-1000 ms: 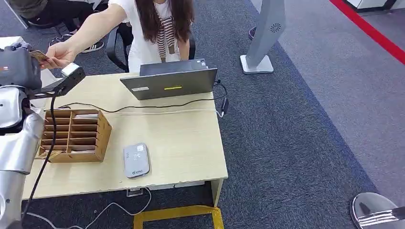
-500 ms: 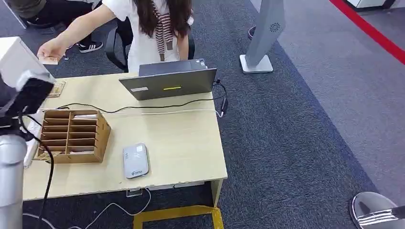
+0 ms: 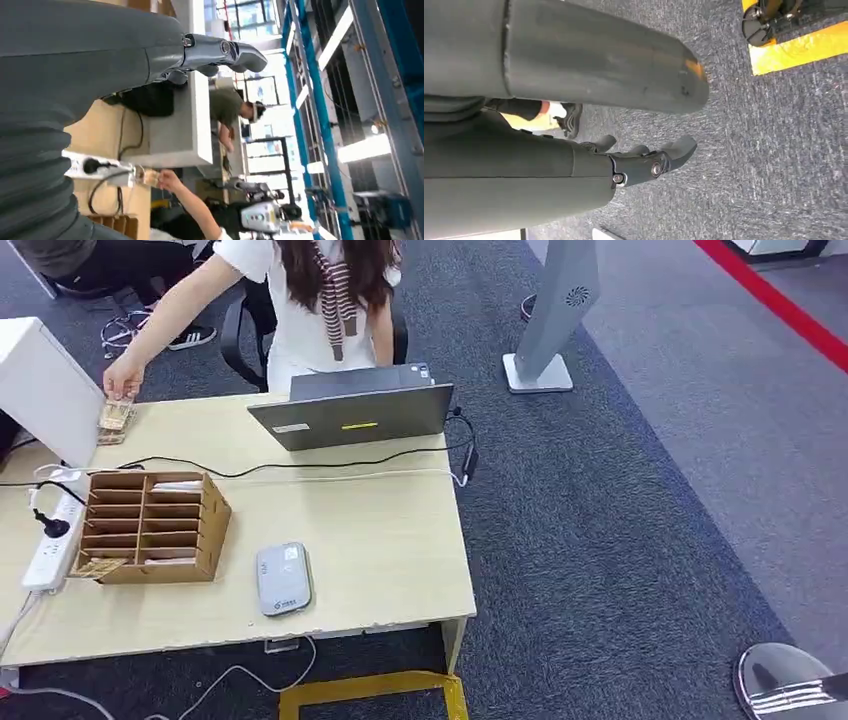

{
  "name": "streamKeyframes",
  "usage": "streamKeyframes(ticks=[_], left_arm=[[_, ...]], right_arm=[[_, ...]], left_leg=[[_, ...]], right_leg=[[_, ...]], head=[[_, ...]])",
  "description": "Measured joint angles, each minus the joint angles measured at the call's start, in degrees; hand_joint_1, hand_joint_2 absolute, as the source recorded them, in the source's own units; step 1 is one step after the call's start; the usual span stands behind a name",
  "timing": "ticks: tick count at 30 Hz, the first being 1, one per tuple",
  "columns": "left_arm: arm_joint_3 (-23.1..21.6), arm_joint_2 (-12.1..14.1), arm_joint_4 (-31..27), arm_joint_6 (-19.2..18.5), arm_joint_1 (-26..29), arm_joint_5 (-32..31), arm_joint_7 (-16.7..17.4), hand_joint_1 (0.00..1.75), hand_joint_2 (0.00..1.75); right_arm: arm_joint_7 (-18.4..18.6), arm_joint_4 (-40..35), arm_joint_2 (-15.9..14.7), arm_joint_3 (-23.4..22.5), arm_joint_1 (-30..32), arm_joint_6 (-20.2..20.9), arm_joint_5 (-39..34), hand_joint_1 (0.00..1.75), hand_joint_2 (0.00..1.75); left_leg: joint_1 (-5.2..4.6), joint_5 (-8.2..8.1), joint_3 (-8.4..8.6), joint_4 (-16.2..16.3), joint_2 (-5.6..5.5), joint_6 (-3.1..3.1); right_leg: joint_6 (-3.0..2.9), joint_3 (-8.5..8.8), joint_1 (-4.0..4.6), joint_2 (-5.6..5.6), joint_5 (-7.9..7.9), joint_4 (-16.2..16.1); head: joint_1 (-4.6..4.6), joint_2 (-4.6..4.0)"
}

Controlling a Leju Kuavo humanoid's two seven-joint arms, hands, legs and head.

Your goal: Pass the card to the sensor for recognition and then transmit it.

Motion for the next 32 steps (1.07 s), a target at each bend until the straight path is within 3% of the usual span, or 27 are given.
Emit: streamKeyframes(ticks=[5,17,18,19,21,22,25,28,30,31,32], left_arm=[[3.1,-0.4,0.1,0.2,0.6,-0.2,0.2,0.0,1.75],[5.0,-0.9,0.1,0.2,0.7,-0.2,0.2,0.0,1.75],[5.0,-0.9,0.1,0.3,0.7,0.1,0.3,0.0,1.75],[5.4,-1.0,0.3,1.4,0.8,2.7,2.7,0.0,1.75],[8.3,-0.9,4.8,3.3,1.0,13.3,9.5,0.0,1.75],[12.1,-0.4,11.0,3.5,1.0,18.6,12.1,0.0,1.75],[20.0,-0.5,29.1,4.2,1.6,16.9,10.1,0.0,1.75],[23.7,-3.6,43.0,10.1,1.9,11.3,6.4,0.0,1.75],[24.0,-5.5,48.8,15.0,1.9,7.3,4.7,0.0,1.75],[23.9,-7.2,53.5,19.6,1.5,2.7,4.9,0.0,0.0],[23.6,-8.0,56.3,22.5,1.4,-0.3,5.7,0.0,0.0]], right_arm=[[0.0,0.0,0.0,-0.4,-0.1,0.0,0.0,0.0,0.0],[0.0,0.0,0.0,-0.4,-0.3,-0.1,0.0,0.0,0.0],[0.0,0.0,0.0,-0.4,-0.3,-0.2,0.0,0.0,0.0],[0.0,0.0,0.0,-0.4,-0.3,-0.3,0.0,0.0,0.0],[0.5,0.0,0.0,-0.4,-0.4,-0.4,0.0,0.0,0.0],[0.7,0.0,0.0,-0.4,-0.3,-0.3,0.2,0.0,0.0],[0.6,0.0,0.0,-0.4,-0.1,-0.4,0.3,0.0,0.0],[-0.1,0.0,0.0,-0.4,0.0,-0.4,0.4,0.0,0.0],[-0.2,0.0,0.0,-0.4,-0.1,-0.5,0.6,0.0,0.0],[-0.1,0.0,0.0,-0.3,-0.3,-0.6,0.7,0.0,0.0],[0.0,0.0,0.0,-0.3,-0.4,-0.7,0.8,0.0,0.0]], left_leg=[[-0.03,0.02,0.01,0.0,-0.08,0.03],[-0.02,0.02,0.02,0.0,-0.1,0.03],[-0.02,0.02,0.0,0.0,-0.11,0.03],[-0.02,0.01,-0.08,0.0,-0.14,0.04],[-0.11,-0.07,0.08,-0.1,-0.09,0.02],[-0.15,-0.1,0.22,-0.1,0.03,0.01],[-0.14,-0.16,0.39,-0.1,0.24,-0.03],[-0.14,-0.19,0.32,-0.1,-0.03,0.05],[-0.09,-0.22,0.3,0.0,-0.22,0.14],[-0.24,-0.22,0.33,0.0,-0.27,0.18],[-0.33,-0.23,0.34,0.0,-0.27,0.28]], right_leg=[[0.01,0.08,-0.01,-0.1,0.01,0.0],[0.01,0.08,-0.02,-0.15,0.01,0.0],[0.01,0.09,-0.02,-0.16,0.01,0.0],[0.01,0.16,-0.02,-0.17,0.01,0.0],[0.0,0.2,-0.07,-0.11,-0.01,0.0],[-0.02,0.22,-0.1,0.04,-0.04,0.0],[-0.02,0.2,-0.14,0.3,-0.11,0.0],[0.08,0.28,-0.13,-0.01,-0.22,-0.1],[0.1,0.32,-0.09,-0.27,-0.24,-0.2],[0.15,0.46,-0.19,-0.33,-0.26,-0.2],[0.19,0.46,-0.28,-0.33,-0.25,-0.2]], head=[[0.02,0.0],[0.0,0.0],[0.0,0.0],[0.02,0.0],[0.15,0.0],[0.04,0.0],[-0.22,0.0],[-0.24,0.0],[0.04,0.0],[0.33,0.0],[0.22,0.0]])
